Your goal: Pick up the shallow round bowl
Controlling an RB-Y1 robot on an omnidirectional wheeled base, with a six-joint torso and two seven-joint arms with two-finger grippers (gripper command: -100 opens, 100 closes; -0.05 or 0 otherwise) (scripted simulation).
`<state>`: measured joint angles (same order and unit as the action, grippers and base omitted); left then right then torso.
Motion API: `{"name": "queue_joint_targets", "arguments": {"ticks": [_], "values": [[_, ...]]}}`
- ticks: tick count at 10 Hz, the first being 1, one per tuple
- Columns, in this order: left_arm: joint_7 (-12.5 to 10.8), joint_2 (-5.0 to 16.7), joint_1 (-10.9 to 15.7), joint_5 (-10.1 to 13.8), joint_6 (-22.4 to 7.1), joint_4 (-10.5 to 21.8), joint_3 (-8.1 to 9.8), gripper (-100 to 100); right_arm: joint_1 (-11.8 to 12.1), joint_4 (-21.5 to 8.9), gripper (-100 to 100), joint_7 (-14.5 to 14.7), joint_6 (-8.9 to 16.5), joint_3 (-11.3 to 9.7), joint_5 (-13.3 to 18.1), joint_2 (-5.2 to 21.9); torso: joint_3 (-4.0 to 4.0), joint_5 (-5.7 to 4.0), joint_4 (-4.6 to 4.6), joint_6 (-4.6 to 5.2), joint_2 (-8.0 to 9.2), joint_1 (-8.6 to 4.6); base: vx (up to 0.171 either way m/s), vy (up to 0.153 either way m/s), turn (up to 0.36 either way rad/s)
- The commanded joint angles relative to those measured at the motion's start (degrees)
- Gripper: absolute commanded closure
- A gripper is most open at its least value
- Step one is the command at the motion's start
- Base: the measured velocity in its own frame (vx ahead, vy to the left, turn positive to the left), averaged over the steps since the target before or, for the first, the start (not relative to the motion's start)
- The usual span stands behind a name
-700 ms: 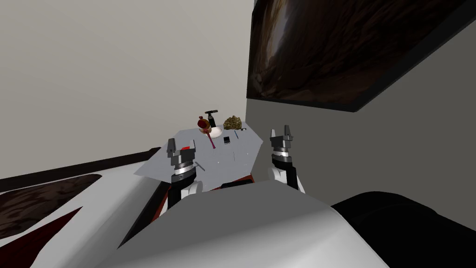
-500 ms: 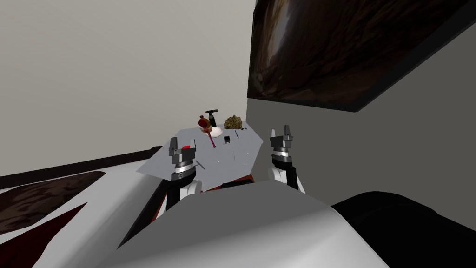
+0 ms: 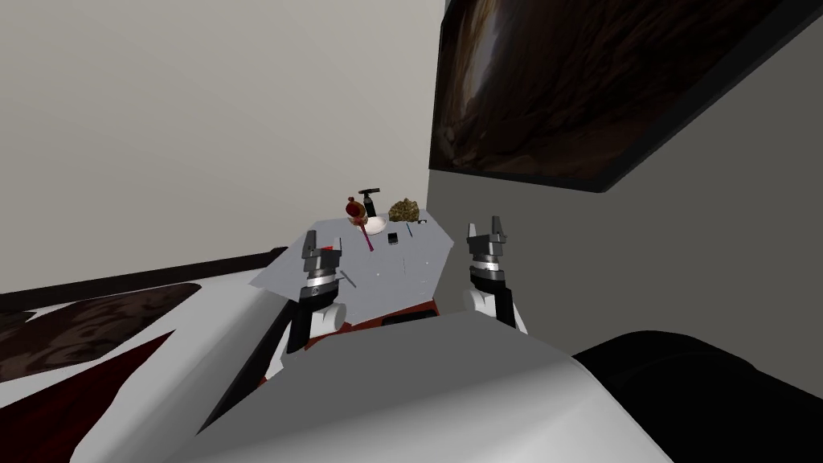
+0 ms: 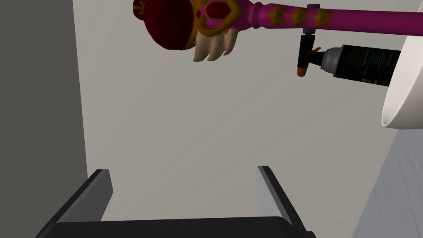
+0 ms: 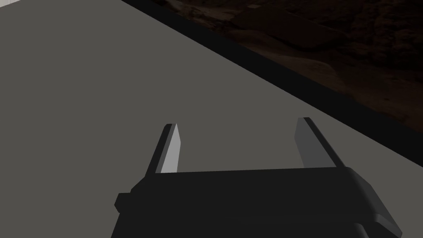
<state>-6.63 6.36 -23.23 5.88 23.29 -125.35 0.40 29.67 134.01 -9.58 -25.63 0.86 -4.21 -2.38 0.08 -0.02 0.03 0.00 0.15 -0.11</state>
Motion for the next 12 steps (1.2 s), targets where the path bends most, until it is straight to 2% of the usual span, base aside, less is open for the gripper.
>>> {"name": "queue_joint_targets", "arguments": {"ticks": [1,2,3,4,5,6,8,9,10,11,12], "values": [[0.5,0.4,1.0,0.4,-2.3,0.5,0.28,-100,0.0,0.0,0,0.0,0.0,0.0,0.0,0.0,0.00,0.00,0.00,0.00,0.00,0.00,-0.033,-0.035,0.046],[1.2,1.1,3.3,1.4,-4.3,1.4,0.93,-100,0.0,0.0,0,0.0,0.0,0.0,0.0,0.0,-0.01,-0.01,-0.01,0.01,-0.03,-0.02,-0.029,-0.045,0.085],[1.2,1.1,3.3,1.4,-5.3,1.4,0.93,-100,0.0,0.0,0,0.0,0.0,0.0,0.0,0.0,-0.03,-0.01,-0.01,0.00,-0.05,-0.06,-0.019,-0.037,0.035],[1.9,1.6,5.6,2.3,-7.0,2.5,1.60,-100,0.0,0.0,0,0.0,0.0,0.0,0.0,0.0,-0.05,-0.01,-0.02,0.01,-0.08,-0.03,-0.022,-0.030,0.066],[1.9,1.6,5.7,2.3,-8.4,2.5,1.60,-100,0.0,0.0,0,0.0,0.0,0.0,0.0,0.0,-0.05,0.00,-0.02,0.00,-0.09,-0.01,-0.021,-0.024,0.046],[2.6,2.0,8.1,3.4,-9.9,3.6,2.29,-100,0.0,0.0,0,0.0,0.0,0.0,0.0,0.0,-0.05,0.00,-0.02,0.01,-0.10,0.01,-0.030,-0.029,0.091],[2.6,2.0,8.4,3.4,-12.0,3.6,2.29,-100,0.0,0.0,0,0.0,0.0,0.0,0.0,0.0,-0.05,0.00,-0.02,0.01,-0.09,0.01,-0.013,-0.019,0.020],[3.4,2.4,11.0,4.5,-14.2,4.8,2.97,-100,0.0,0.0,0,0.0,0.0,0.0,0.0,0.0,-0.07,0.01,-0.03,0.01,-0.13,0.05,-0.015,-0.024,0.081],[3.4,2.4,11.2,4.5,-15.4,4.8,2.97,-100,0.0,0.0,0,0.0,0.0,0.0,0.0,0.0,-0.07,0.01,-0.03,0.00,-0.13,0.03,-0.015,-0.028,0.049],[4.3,2.7,13.7,5.7,-17.1,6.2,3.62,-100,0.0,0.0,0,0.0,0.0,0.0,0.0,0.0,-0.07,0.00,-0.03,0.01,-0.13,0.01,-0.020,-0.033,0.099],[4.3,2.7,14.2,5.7,-18.7,6.2,3.62,-100,0.0,0.0,0,0.0,0.0,0.0,0.0,0.0,-0.07,0.00,-0.03,0.00,-0.12,-0.02,-0.021,-0.028,0.042]]}}
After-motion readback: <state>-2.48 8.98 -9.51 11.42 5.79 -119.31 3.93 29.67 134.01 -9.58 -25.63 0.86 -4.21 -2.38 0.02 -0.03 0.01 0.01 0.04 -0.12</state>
